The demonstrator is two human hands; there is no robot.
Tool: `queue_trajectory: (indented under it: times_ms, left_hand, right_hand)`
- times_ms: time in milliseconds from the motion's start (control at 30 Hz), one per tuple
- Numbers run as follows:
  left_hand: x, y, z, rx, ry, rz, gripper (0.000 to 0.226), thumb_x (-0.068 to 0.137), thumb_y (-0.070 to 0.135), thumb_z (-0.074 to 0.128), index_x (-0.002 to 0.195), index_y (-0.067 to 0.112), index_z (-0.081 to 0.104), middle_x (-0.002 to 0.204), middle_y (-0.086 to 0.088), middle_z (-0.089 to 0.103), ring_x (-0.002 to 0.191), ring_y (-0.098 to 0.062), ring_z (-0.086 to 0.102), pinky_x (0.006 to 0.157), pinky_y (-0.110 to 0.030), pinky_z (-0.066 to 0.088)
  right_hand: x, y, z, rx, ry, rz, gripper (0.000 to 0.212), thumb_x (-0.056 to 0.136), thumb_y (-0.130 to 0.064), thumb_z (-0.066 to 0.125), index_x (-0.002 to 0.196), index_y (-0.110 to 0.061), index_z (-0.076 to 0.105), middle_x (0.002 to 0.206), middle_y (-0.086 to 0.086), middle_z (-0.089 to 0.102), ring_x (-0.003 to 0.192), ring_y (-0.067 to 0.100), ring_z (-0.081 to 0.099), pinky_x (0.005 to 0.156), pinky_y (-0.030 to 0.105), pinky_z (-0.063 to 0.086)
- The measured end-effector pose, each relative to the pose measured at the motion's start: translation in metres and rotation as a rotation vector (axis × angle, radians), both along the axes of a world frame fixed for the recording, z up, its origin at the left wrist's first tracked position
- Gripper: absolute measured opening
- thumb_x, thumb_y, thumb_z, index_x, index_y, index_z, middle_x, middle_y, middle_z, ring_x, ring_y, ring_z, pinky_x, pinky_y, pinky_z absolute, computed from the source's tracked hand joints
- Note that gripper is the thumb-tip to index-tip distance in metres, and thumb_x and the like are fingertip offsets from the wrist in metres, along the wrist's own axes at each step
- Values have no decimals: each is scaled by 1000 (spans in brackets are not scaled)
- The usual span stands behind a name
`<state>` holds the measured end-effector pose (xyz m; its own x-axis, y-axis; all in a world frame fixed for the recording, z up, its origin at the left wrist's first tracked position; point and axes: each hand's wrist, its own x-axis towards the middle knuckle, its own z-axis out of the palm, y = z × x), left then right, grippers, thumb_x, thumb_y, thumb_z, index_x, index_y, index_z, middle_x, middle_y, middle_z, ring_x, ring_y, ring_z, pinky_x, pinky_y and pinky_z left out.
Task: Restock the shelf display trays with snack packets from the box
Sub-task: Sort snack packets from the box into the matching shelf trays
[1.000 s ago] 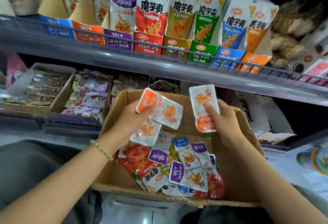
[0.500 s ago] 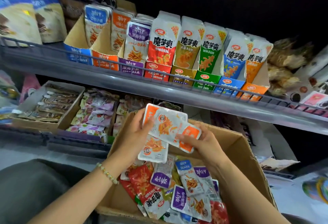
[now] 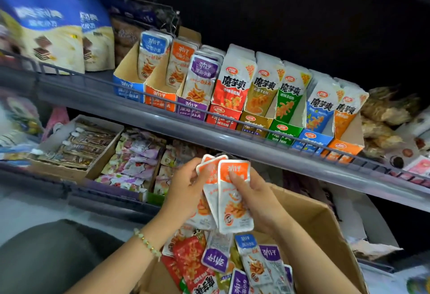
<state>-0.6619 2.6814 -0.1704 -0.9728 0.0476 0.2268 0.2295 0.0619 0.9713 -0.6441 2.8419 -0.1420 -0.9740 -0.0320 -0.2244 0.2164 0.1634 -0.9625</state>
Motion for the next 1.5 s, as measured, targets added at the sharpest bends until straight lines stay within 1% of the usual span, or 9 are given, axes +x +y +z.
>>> queue_trajectory:
  times_ms: [133,233,367,467,667,900,1100,1267,1500]
  left_hand:
    - [4,1,1,84,-189,31,29,95,53,29,95,36,53,85,6,63,68,9,63,56,-7,48]
    - [0,2,-9,-95,-236,-49,71,75,84,18,129,42,37,122,6,47,108,-5,55,82,-23,52]
    - [0,-2,-9,-235,-177,-93,58,76,76,41,127,54,24,131,12,43,121,-10,46,98,-39,47]
    - [1,-5,-6,-271,-145,-143,57,72,78,45,122,56,29,126,11,48,112,-7,54,84,-36,56]
    - [1,-12,6,-207,-99,-226,68,93,35,55,110,77,5,129,9,44,102,-6,58,65,-17,55]
    - [-7,-41,23,-142,-101,-335,49,91,36,56,129,48,28,125,16,57,109,0,59,93,-36,53]
    - [-9,-63,49,-85,-92,-390,47,81,46,58,124,34,41,116,11,64,105,-2,63,93,-36,53]
    - [-11,-77,72,95,-62,-276,30,86,27,61,114,21,51,83,9,70,61,0,63,49,-14,48]
    - [-44,-106,106,346,-57,-247,31,75,17,66,106,15,63,92,0,75,82,-12,72,61,-18,55]
  right_hand:
    - [2,-32,-8,-48,-5,6,28,96,-32,52,111,-10,61,97,10,74,88,24,73,74,32,60]
    - [-2,-45,-10,-92,5,-69,25,96,-34,53,106,-15,65,96,11,74,88,28,72,83,46,58]
    - [-13,-49,-7,-213,40,-218,25,94,-35,56,111,-19,64,101,10,73,94,30,71,91,56,52]
    - [-23,-52,1,-276,97,-308,31,93,-35,57,122,-24,54,108,12,70,97,30,70,91,55,53]
    - [-27,-56,8,-161,269,-140,53,96,-26,53,137,-47,28,120,-7,59,96,7,67,73,21,56]
    - [-39,-39,50,88,352,105,60,78,-18,73,128,-29,43,108,-4,68,94,11,70,73,25,57]
    - [-57,-45,105,426,294,403,46,76,-17,79,114,-22,54,106,-6,64,92,6,67,72,19,55]
    - [-73,-63,127,342,334,283,47,67,-16,84,108,-19,61,95,-2,71,85,12,69,72,22,56]
    - [-101,-76,156,-78,169,158,59,65,-19,76,119,-2,58,105,15,72,90,24,71,72,29,59]
